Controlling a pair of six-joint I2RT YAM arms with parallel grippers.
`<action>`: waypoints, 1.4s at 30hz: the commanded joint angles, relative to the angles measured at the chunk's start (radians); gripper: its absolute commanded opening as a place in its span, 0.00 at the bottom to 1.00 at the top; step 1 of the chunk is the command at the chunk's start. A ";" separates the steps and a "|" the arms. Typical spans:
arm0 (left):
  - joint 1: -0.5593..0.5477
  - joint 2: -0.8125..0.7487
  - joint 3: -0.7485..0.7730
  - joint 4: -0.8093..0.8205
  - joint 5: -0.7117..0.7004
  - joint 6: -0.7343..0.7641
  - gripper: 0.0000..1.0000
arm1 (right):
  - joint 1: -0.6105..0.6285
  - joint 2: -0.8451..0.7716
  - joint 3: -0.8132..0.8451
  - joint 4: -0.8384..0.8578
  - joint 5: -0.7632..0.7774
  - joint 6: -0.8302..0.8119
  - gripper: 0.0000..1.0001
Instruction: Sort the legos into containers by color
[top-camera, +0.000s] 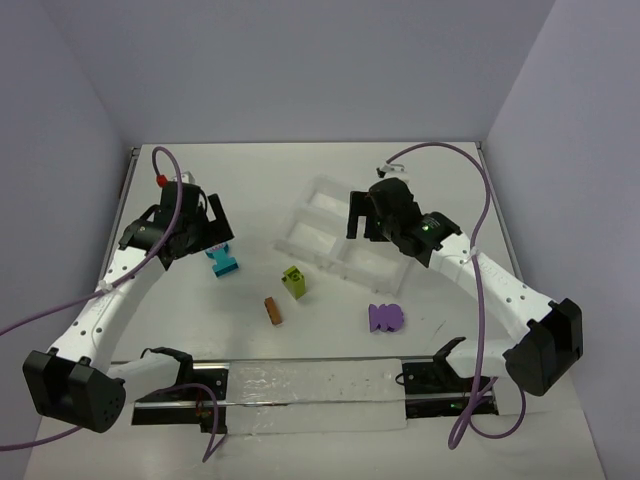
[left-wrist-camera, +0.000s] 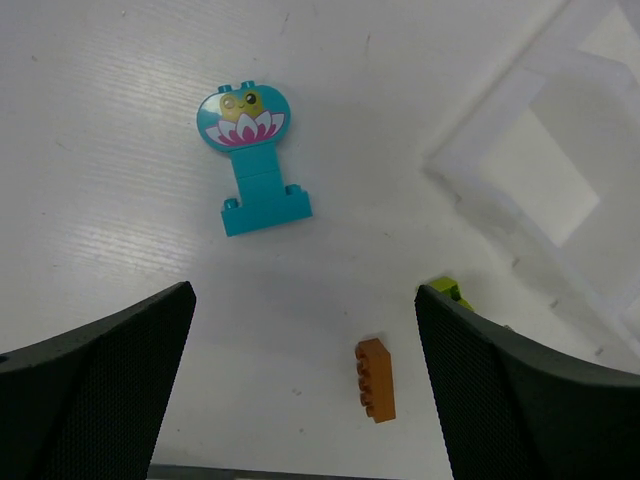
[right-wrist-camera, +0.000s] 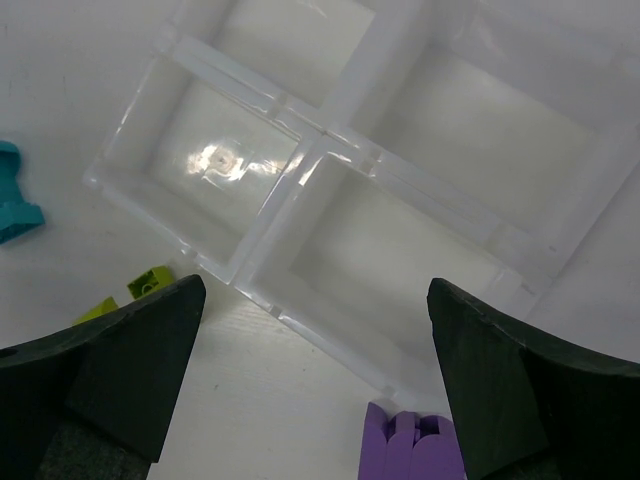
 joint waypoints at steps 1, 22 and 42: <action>-0.005 0.004 0.016 -0.052 -0.058 -0.018 0.99 | 0.014 -0.002 0.048 0.051 -0.028 -0.048 1.00; -0.022 -0.170 -0.022 -0.054 -0.094 -0.056 0.99 | 0.309 0.102 0.099 0.032 -0.118 -0.107 0.99; -0.022 -0.267 -0.073 -0.006 -0.187 -0.095 0.99 | 0.433 0.426 0.230 0.008 -0.039 -0.092 0.79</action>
